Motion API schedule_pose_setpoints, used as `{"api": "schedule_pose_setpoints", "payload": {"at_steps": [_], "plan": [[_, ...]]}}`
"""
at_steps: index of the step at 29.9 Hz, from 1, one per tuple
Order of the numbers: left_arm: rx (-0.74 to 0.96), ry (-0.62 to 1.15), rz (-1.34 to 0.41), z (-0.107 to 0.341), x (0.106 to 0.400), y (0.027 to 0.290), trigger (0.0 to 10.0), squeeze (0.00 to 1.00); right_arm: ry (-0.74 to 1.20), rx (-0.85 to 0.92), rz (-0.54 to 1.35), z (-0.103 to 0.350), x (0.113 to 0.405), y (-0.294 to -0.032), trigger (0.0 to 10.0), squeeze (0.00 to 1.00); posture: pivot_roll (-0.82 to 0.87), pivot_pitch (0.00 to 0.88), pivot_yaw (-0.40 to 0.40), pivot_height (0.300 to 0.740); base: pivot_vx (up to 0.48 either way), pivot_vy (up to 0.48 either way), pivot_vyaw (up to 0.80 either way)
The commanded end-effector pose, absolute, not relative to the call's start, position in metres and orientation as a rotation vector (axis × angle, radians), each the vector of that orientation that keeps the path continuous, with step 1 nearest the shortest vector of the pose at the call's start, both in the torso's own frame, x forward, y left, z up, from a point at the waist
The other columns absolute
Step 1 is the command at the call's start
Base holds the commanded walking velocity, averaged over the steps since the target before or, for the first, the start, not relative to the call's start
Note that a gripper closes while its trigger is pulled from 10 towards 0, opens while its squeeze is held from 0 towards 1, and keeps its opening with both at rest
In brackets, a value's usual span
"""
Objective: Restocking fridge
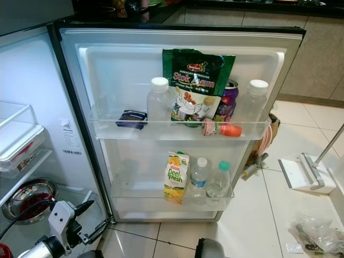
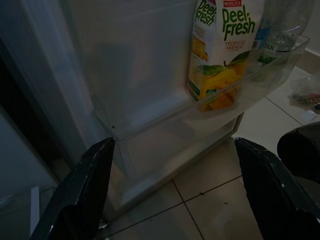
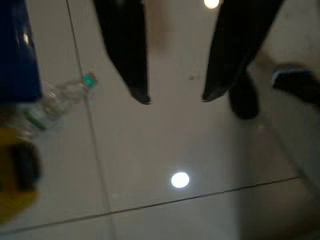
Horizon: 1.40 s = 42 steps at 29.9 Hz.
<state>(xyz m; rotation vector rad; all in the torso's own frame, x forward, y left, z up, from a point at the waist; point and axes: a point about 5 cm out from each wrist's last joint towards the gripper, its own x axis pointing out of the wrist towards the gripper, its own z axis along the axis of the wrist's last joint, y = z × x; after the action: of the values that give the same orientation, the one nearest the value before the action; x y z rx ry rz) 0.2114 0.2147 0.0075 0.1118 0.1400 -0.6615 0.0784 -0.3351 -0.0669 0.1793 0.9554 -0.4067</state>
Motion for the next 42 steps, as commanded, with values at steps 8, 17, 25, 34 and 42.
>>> {"api": "schedule_pose_setpoints", "payload": {"at_steps": [8, 17, 25, 34, 42], "plan": [[0.083, 0.154, -0.663, 0.003, 0.212, 0.208, 10.0, 0.00, 0.915, 0.161, -0.550, -0.063, 0.077, -0.345, 0.0, 0.00, 0.00, 0.000, -0.039, 0.300, 0.000, 0.000, 0.00], [0.039, 0.178, -0.612, -0.003, 0.215, 0.202, 10.0, 0.00, 0.898, 0.157, -0.553, -0.066, 0.089, -0.336, 0.0, 0.00, 0.00, 0.000, -0.045, 0.300, 0.000, 0.000, 0.00], [0.009, 0.207, -0.589, -0.010, 0.217, 0.194, 10.0, 0.00, 0.912, 0.208, -0.561, -0.070, 0.092, -0.329, 10.0, 0.00, -0.01, 0.000, -0.039, 0.300, 0.000, 0.000, 0.00], [-0.017, 0.172, -0.601, -0.008, 0.221, 0.180, 10.0, 0.00, 0.886, 0.238, -0.523, -0.070, 0.101, -0.323, 10.0, 0.00, 0.00, 0.000, -0.044, 0.320, 0.000, 0.000, 0.00], [-0.013, 0.175, -0.677, -0.011, 0.216, 0.159, 10.0, 0.00, 0.885, 0.249, -0.503, -0.070, 0.103, -0.321, 10.0, 0.00, 0.00, 0.000, -0.039, 0.355, 0.000, 0.000, 0.00]]}}
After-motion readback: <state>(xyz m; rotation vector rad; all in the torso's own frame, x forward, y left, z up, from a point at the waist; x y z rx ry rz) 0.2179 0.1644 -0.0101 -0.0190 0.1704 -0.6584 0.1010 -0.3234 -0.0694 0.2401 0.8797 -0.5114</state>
